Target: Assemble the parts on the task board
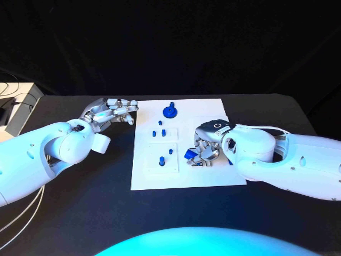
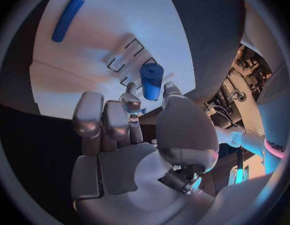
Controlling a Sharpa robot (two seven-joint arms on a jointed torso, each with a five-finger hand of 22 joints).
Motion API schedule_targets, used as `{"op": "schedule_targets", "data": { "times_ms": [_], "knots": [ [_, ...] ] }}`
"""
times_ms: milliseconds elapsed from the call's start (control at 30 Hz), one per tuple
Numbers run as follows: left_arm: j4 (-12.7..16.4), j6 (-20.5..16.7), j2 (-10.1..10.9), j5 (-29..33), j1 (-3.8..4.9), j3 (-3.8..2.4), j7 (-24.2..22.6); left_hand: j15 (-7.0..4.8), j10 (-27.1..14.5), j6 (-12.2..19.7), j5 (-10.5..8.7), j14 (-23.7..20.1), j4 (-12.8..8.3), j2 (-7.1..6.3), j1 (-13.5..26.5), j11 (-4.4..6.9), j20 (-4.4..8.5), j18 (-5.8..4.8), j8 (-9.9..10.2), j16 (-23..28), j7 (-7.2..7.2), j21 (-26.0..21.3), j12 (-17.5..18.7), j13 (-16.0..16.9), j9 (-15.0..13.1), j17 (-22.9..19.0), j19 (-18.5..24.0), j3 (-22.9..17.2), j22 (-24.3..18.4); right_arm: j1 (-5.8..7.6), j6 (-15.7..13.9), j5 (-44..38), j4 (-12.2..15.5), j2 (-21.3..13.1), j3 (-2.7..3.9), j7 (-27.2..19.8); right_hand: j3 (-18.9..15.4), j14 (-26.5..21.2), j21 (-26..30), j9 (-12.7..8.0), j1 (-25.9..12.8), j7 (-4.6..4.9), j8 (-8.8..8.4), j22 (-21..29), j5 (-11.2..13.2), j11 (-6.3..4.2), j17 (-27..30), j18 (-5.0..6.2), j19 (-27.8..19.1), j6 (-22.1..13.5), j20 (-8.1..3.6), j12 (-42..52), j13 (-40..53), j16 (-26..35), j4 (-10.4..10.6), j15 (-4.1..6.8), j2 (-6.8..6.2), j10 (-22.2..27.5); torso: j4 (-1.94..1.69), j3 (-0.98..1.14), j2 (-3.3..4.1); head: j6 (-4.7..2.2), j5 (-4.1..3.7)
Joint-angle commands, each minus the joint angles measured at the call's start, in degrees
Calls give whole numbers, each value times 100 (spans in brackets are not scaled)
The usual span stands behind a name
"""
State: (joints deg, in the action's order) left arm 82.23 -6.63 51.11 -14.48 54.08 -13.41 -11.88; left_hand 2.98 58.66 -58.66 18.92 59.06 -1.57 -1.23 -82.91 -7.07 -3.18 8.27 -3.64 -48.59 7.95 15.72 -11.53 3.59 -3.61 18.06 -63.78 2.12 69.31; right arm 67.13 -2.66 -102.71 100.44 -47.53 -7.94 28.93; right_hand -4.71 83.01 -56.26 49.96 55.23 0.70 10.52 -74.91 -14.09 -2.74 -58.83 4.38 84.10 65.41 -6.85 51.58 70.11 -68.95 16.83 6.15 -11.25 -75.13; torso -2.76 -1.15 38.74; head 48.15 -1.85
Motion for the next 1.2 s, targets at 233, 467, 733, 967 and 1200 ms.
{"op": "schedule_targets", "data": {
  "times_ms": [233,467,733,967,1200],
  "knots": [
    [14,99,-4,26,-2,-4,-18,10,-47,32,31,-29,37,-1,28,-3,-4,-12,-7,-9,4,-36,-23,-2,0,-5,-37,3,4,-2,198,-209,-26,34,-8,15,82,10,-68,27,172,4,14,-779,-602,-30,-32,-78,273,29,-7,19,4,12,-296,2,606,-14,3,1,4,6,-7],
    [15,100,-6,27,-2,-4,-13,10,-47,32,31,-29,37,-1,28,-3,-4,-12,-7,-9,4,-36,-23,-2,0,-5,-37,3,4,-18,241,-146,-67,88,-23,-47,-66,16,-80,36,142,-5,8,-778,-884,-33,-50,-81,267,35,-13,18,9,20,-700,8,843,-18,-1,2,4,14,-7],
    [17,104,0,27,-2,-4,1,12,-56,49,31,-27,56,0,15,-5,-4,-10,-10,-6,8,-61,-28,-2,-1,-8,-50,6,7,-32,230,-111,-91,103,-35,-20,-50,17,-90,37,165,-9,10,-781,-997,-35,-58,-82,268,41,-13,23,12,17,-748,9,878,-22,0,-1,4,14,-4],
    [22,110,10,27,-2,-4,14,12,-62,53,32,-25,63,-4,19,-6,-6,-10,-10,-6,10,-67,-27,-3,-1,-9,-52,10,8,-34,39,47,-88,68,-37,192,-79,20,-110,50,269,-24,22,-784,-1396,-50,-60,-84,276,55,-23,28,14,16,-977,20,1122,-45,1,0,5,10,-7],
    [23,120,14,27,-2,-4,28,14,-73,57,33,-25,66,-5,17,-9,-6,-10,-11,-6,11,-72,-25,-2,-2,-10,-55,11,9,-35,-275,461,-57,11,-38,448,583,22,-152,41,319,-44,20,-791,-1163,-69,-72,-95,283,67,-41,40,29,3,-1049,38,1096,-70,1,2,4,5,-5]
  ]
}}
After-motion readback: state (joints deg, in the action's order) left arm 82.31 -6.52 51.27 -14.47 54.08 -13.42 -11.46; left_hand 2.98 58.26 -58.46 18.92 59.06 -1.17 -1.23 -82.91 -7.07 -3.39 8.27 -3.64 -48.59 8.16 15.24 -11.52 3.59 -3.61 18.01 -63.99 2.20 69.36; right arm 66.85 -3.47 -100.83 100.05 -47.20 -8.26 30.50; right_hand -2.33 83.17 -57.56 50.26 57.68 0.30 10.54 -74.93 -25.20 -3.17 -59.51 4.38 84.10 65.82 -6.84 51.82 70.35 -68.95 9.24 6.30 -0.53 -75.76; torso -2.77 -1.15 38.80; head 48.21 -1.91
